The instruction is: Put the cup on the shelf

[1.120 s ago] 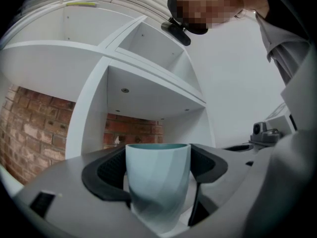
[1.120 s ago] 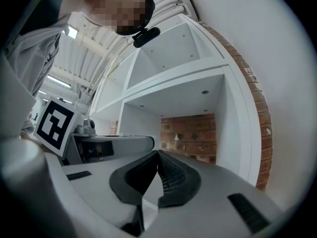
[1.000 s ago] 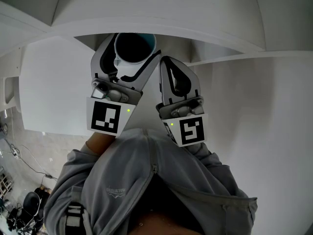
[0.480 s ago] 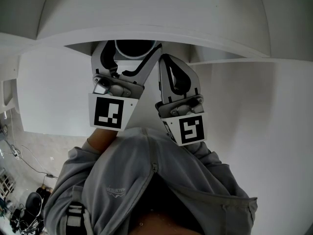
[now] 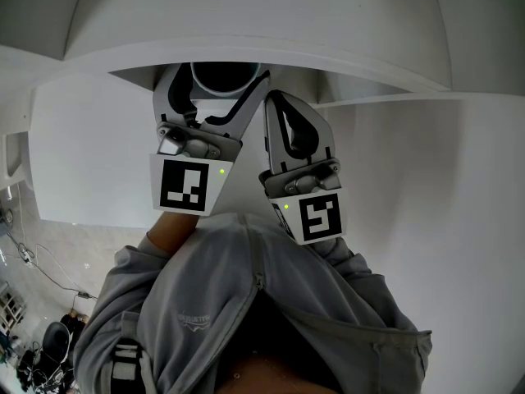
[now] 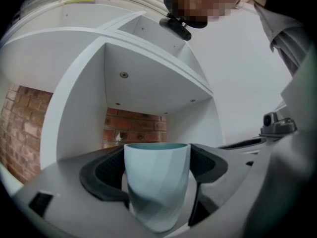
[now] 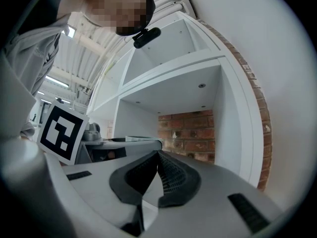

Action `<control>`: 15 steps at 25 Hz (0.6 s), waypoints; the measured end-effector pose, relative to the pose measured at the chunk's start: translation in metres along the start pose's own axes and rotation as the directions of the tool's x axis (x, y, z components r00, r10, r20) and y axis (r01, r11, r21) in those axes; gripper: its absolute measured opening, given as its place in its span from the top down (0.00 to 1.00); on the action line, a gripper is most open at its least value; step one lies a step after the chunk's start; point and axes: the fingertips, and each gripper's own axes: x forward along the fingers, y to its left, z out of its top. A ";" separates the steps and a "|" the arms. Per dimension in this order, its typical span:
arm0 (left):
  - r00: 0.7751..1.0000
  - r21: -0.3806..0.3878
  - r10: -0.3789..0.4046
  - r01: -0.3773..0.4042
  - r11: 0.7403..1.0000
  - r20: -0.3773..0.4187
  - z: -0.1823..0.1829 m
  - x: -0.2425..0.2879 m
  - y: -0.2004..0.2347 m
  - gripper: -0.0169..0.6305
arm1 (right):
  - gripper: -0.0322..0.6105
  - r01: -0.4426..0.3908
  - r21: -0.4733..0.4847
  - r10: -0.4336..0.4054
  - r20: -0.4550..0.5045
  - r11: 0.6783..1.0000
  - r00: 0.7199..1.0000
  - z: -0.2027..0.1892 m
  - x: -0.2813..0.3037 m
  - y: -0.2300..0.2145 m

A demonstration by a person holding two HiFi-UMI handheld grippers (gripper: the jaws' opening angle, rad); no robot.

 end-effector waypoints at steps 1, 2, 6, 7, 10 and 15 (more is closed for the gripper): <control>1.000 0.002 0.001 -0.001 1.000 -0.001 0.000 0.000 0.000 0.39 | 0.91 0.000 -0.001 0.000 0.000 1.000 1.000 0.000 -0.001 0.001; 1.000 0.003 0.002 -0.002 1.000 -0.003 -0.001 -0.001 0.000 0.39 | 0.91 0.001 -0.001 -0.001 0.003 1.000 1.000 0.000 -0.001 0.001; 1.000 0.002 0.002 -0.002 1.000 -0.004 -0.001 -0.002 -0.001 0.39 | 0.91 0.007 -0.004 -0.007 0.015 1.000 1.000 0.003 -0.005 0.001; 1.000 0.002 0.003 -0.003 1.000 -0.005 -0.002 -0.002 -0.001 0.39 | 0.91 0.009 -0.003 -0.009 0.009 1.000 1.000 0.003 -0.005 0.002; 1.000 0.010 0.005 -0.005 1.000 0.001 -0.001 -0.002 0.000 0.37 | 0.91 0.013 -0.006 -0.013 0.007 1.000 1.000 0.003 -0.006 0.003; 1.000 0.015 0.016 -0.016 1.000 0.000 0.003 -0.006 -0.002 0.33 | 0.91 0.022 -0.009 -0.021 0.019 1.000 1.000 0.008 -0.011 0.004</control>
